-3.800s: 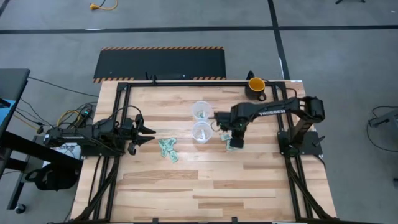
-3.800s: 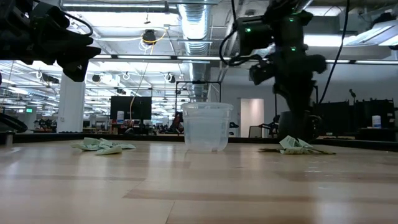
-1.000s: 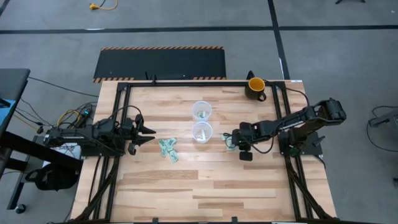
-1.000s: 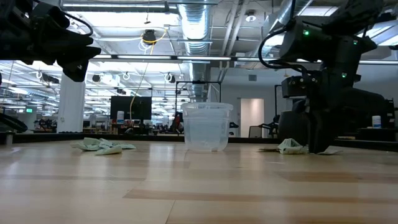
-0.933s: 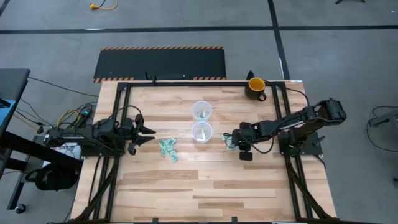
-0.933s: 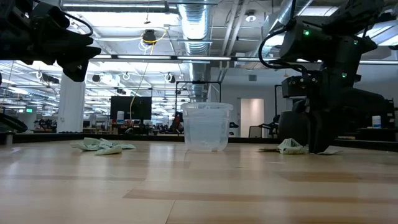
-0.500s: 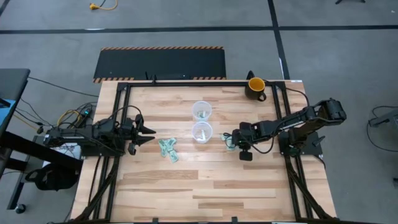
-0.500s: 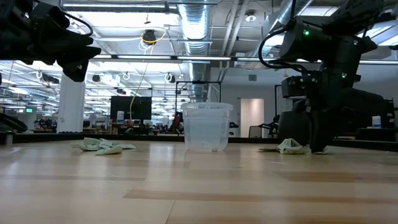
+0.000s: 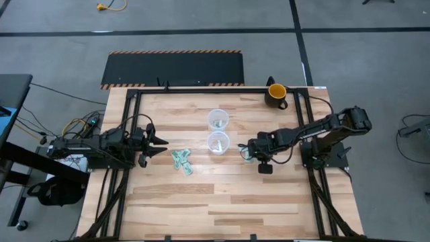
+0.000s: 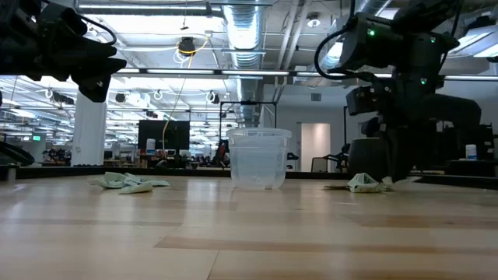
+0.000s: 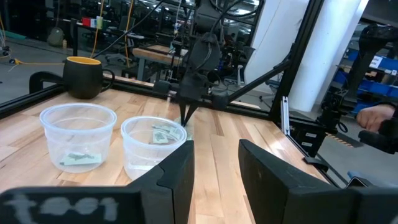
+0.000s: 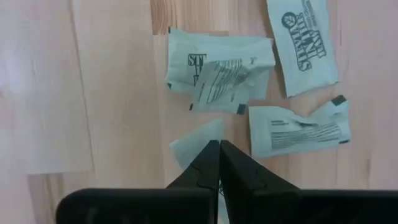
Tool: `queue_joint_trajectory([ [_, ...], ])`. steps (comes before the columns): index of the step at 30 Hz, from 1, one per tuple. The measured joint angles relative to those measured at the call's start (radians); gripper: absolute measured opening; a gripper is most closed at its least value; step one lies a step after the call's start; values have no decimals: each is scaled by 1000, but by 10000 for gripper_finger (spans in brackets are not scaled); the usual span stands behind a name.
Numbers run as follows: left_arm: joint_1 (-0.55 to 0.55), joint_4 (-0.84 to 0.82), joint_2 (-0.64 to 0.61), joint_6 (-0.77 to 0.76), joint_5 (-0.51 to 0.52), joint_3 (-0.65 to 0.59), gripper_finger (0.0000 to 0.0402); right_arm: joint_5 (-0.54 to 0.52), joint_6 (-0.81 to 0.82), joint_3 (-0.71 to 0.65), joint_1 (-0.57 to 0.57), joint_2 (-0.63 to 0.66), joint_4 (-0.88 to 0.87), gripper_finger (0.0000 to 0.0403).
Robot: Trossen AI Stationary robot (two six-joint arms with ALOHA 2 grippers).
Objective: Pick and place items into bin
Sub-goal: Put the green stevia packet into the top transparent bin
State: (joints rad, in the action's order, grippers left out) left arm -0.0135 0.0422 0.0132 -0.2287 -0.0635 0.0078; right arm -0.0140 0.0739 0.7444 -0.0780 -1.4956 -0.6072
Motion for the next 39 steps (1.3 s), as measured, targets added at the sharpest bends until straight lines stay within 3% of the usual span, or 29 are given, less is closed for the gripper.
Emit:
queue_joint_trajectory([
  [8, 0, 0, 0, 0, 0, 0, 114, -11, -103, 99, 8, 2, -51, 1],
  [20, 0, 0, 0, 0, 0, 0, 114, -44, -343, 241, 109, 3, -14, 0],
  [31, 0, 0, 0, 0, 0, 0, 114, -40, -546, 285, 258, 3, 279, 0],
  [39, 0, 0, 0, 0, 0, 0, 114, 38, -520, 286, 340, 3, 509, 0],
])
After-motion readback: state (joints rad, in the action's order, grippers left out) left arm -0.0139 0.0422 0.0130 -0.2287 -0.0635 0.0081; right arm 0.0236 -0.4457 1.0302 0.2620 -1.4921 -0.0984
